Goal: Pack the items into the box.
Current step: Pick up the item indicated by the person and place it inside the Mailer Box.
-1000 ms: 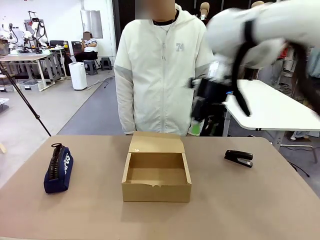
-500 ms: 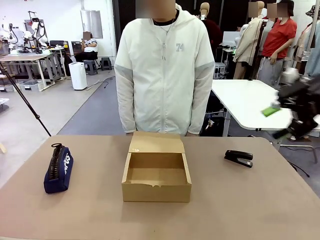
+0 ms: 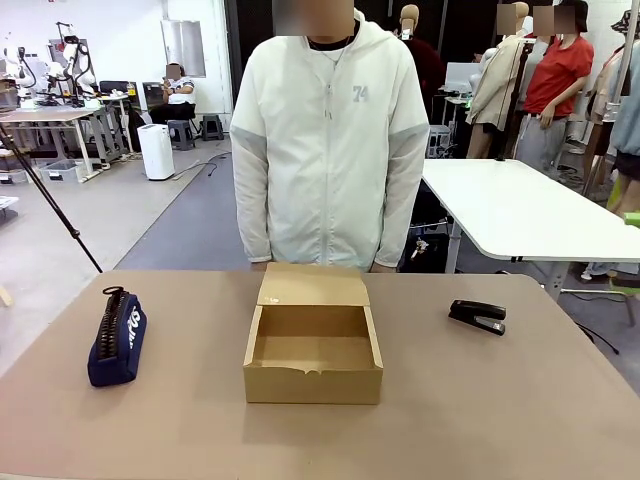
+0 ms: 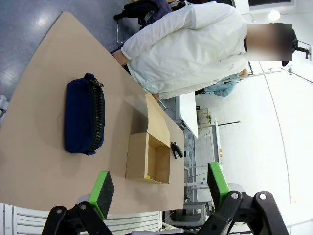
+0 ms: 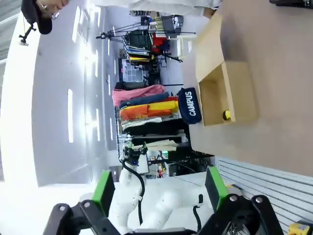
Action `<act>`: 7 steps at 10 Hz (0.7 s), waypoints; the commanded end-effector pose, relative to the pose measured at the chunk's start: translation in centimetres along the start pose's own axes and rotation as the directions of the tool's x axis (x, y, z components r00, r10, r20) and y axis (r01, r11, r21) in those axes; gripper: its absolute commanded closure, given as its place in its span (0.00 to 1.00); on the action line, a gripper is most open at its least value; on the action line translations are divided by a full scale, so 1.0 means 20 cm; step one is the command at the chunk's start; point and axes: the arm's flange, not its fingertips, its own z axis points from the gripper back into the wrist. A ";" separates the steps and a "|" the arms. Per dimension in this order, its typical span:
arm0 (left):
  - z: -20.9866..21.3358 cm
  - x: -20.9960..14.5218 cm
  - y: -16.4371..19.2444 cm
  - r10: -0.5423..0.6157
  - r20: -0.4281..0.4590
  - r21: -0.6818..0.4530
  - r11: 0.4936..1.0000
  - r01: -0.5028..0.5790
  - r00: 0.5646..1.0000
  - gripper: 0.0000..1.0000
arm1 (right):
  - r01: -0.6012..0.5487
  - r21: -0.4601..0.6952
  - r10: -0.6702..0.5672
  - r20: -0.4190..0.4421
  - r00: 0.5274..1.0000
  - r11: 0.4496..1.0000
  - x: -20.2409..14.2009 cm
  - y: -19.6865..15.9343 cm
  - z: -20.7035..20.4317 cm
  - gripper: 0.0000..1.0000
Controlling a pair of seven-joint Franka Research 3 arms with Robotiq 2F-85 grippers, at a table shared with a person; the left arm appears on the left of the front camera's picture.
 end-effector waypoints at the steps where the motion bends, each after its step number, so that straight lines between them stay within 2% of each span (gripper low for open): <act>1: 0.00 0.00 0.00 -0.013 0.010 -0.020 1.000 0.013 1.000 0.00 | -0.055 -0.073 0.048 -0.091 0.995 0.996 -0.10 0.09 -0.09 0.00; 7: 0.00 0.00 0.00 -0.013 0.010 -0.020 1.000 0.013 1.000 0.00 | -0.055 -0.073 0.048 -0.091 0.995 0.996 -0.10 0.09 -0.09 0.00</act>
